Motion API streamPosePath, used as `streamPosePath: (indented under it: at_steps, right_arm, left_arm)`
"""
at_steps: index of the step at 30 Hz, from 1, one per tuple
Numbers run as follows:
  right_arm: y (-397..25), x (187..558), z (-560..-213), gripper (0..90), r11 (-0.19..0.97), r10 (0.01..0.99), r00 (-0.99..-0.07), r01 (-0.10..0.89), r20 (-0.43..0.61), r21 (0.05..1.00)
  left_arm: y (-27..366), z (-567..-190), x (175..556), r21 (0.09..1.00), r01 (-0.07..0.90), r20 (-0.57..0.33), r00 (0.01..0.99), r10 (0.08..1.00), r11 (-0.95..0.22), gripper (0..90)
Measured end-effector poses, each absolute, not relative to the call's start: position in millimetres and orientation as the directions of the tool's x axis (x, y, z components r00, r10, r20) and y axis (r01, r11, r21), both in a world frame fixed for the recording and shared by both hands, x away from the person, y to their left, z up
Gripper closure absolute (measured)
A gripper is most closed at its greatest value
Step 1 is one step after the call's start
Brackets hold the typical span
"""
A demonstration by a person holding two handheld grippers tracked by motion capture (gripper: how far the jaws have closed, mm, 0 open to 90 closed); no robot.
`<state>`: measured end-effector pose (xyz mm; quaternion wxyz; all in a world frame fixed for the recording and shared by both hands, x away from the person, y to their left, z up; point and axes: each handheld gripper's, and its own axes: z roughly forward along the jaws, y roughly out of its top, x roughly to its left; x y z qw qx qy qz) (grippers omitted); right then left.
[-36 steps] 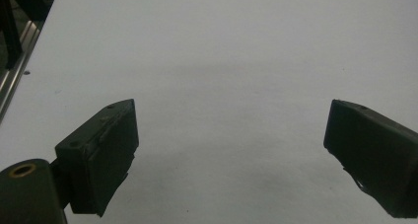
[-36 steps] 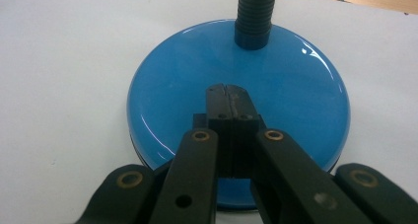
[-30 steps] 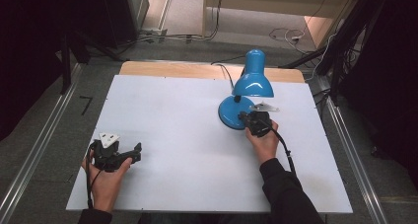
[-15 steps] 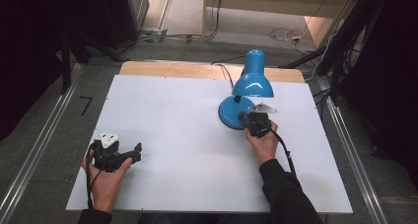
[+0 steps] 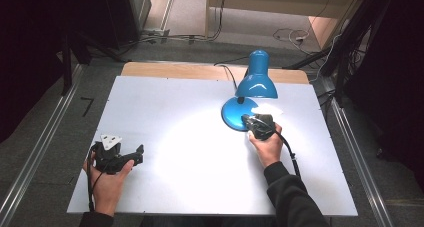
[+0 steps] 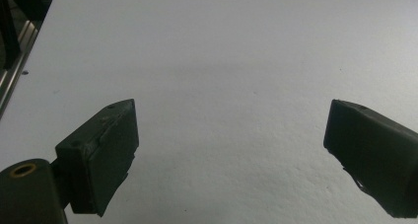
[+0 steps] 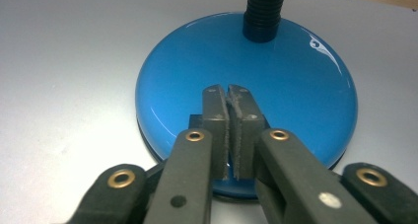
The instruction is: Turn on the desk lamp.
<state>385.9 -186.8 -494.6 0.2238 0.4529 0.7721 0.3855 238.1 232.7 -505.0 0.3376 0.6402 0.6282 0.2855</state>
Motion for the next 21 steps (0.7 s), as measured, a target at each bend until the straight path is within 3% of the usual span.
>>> streamPosePath:
  at_steps: [1, 13, 21]
  right_arm:
    - [-186.8, 385.9, -494.6, 83.0, 0.293, 0.872, -0.49, 0.527, 0.004, 0.798]
    - [-198.0, 383.3, -482.3, 46.3, 0.236, 0.867, -0.492, 0.55, 0.082, 0.801]
    - [-202.1, 381.3, -477.5, 35.5, 0.232, 0.868, -0.489, 0.559, 0.09, 0.796]
  left_arm:
    - [232.7, -505.0, 238.1, 0.791, 0.612, -0.059, 0.048, 0.997, 0.017, 7.3]
    - [232.6, -505.2, 238.2, 0.791, 0.612, -0.06, 0.047, 0.997, 0.019, 7.3]
    - [232.5, -505.1, 238.1, 0.79, 0.613, -0.06, 0.048, 0.997, 0.018, 7.3]
